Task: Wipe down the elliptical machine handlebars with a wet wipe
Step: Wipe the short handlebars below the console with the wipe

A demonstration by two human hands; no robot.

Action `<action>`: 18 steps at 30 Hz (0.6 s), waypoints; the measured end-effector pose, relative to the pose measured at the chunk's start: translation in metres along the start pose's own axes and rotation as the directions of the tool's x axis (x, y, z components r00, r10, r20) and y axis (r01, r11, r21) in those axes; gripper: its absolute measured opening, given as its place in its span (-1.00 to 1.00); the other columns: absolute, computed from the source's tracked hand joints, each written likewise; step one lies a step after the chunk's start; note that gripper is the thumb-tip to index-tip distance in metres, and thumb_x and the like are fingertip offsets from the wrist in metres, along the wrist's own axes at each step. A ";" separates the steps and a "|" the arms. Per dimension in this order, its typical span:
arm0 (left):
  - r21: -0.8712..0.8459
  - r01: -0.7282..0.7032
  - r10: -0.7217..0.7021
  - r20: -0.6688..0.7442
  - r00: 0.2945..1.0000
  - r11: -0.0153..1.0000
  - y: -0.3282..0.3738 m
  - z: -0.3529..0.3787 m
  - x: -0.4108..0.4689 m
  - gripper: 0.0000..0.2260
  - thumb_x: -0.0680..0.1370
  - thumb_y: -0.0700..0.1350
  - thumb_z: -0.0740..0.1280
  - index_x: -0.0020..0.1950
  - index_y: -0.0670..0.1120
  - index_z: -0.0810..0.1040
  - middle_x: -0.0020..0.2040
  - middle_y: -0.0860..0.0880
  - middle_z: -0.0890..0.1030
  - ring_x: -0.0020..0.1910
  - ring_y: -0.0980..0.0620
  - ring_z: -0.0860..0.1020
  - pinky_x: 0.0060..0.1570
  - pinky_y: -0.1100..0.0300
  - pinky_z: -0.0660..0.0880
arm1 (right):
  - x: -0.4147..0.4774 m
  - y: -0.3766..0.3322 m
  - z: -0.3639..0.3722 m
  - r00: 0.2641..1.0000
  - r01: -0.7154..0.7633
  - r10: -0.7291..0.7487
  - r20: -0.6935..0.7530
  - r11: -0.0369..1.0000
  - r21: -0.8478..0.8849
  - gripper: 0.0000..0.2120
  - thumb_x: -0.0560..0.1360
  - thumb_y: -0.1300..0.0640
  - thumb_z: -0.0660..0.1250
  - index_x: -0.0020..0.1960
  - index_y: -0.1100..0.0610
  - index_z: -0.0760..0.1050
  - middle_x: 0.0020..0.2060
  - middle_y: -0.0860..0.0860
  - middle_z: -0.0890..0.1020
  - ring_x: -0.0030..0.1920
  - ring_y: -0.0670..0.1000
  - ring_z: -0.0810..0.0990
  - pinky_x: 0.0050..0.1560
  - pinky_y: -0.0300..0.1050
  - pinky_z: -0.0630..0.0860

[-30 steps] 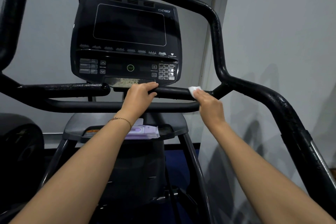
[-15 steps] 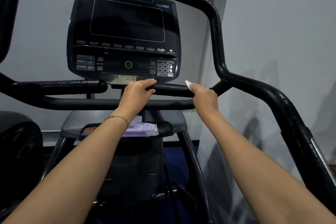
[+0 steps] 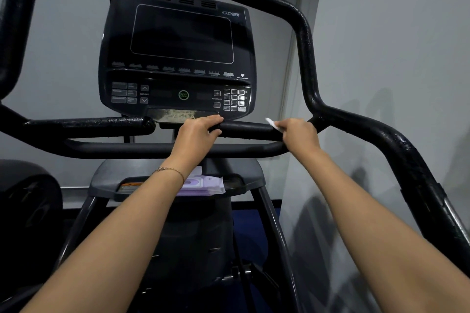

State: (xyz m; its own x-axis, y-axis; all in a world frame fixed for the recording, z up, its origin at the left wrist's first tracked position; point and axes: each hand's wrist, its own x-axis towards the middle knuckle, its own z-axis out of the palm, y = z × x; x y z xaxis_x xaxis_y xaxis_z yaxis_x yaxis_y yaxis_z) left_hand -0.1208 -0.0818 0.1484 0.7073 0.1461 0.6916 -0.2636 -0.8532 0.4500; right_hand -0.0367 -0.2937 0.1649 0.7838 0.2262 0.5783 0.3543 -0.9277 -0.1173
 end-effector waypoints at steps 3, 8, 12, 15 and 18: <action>0.001 -0.006 0.006 0.001 1.000 1.000 -0.001 0.001 -0.001 -0.67 0.53 -0.19 0.35 0.30 -0.09 0.53 0.28 -0.01 0.55 0.22 0.06 0.54 0.30 0.34 0.32 | 0.011 -0.007 -0.005 0.998 -0.012 0.014 0.054 0.999 -0.042 -0.63 0.48 0.34 0.14 0.16 0.08 0.56 -0.05 0.17 0.62 -0.03 0.22 0.57 -0.17 -0.10 0.40; 0.009 -0.012 0.012 -0.003 1.000 1.000 -0.001 0.001 0.000 -0.67 0.52 -0.18 0.35 0.29 -0.10 0.53 0.27 -0.02 0.56 0.22 0.05 0.54 0.33 0.29 0.35 | 0.006 -0.015 -0.004 0.995 0.085 -0.086 0.048 0.996 0.023 -0.58 0.50 0.33 0.14 0.24 -0.01 0.52 0.01 0.15 0.64 0.00 0.21 0.57 -0.06 -0.05 0.47; 0.019 -0.016 0.016 -0.003 1.000 1.000 -0.002 0.001 0.001 -0.67 0.52 -0.18 0.35 0.29 -0.09 0.54 0.27 -0.01 0.56 0.18 0.05 0.56 0.31 0.29 0.34 | 0.010 -0.014 -0.007 0.997 0.046 -0.043 0.072 0.998 -0.046 -0.61 0.46 0.36 0.16 0.15 0.05 0.57 -0.07 0.17 0.63 -0.05 0.22 0.57 -0.18 -0.09 0.39; 0.025 -0.024 0.024 -0.006 1.000 0.999 -0.003 0.002 0.000 -0.68 0.52 -0.18 0.35 0.28 -0.09 0.54 0.26 -0.02 0.57 0.21 0.04 0.55 0.32 0.27 0.35 | 0.005 -0.032 -0.006 0.995 0.091 -0.090 0.050 0.995 -0.036 -0.61 0.47 0.37 0.14 0.17 0.08 0.56 -0.07 0.18 0.62 -0.04 0.23 0.57 -0.15 -0.07 0.40; 0.016 -0.019 0.020 -0.013 1.000 1.000 -0.003 0.003 0.001 -0.68 0.52 -0.19 0.36 0.28 -0.10 0.54 0.26 -0.02 0.57 0.21 0.04 0.54 0.32 0.29 0.35 | -0.001 -0.027 -0.004 0.989 0.143 -0.142 0.035 0.989 -0.036 -0.59 0.53 0.33 0.12 0.29 0.04 0.47 0.01 0.18 0.63 0.01 0.22 0.57 -0.03 -0.03 0.48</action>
State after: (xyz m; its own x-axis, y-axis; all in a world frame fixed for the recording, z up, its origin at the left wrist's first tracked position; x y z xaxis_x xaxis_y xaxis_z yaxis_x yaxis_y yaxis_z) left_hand -0.1178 -0.0806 0.1458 0.6936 0.1358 0.7074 -0.2670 -0.8636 0.4276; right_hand -0.0495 -0.2706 0.1708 0.7431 0.3660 0.5603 0.4445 -0.8958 -0.0044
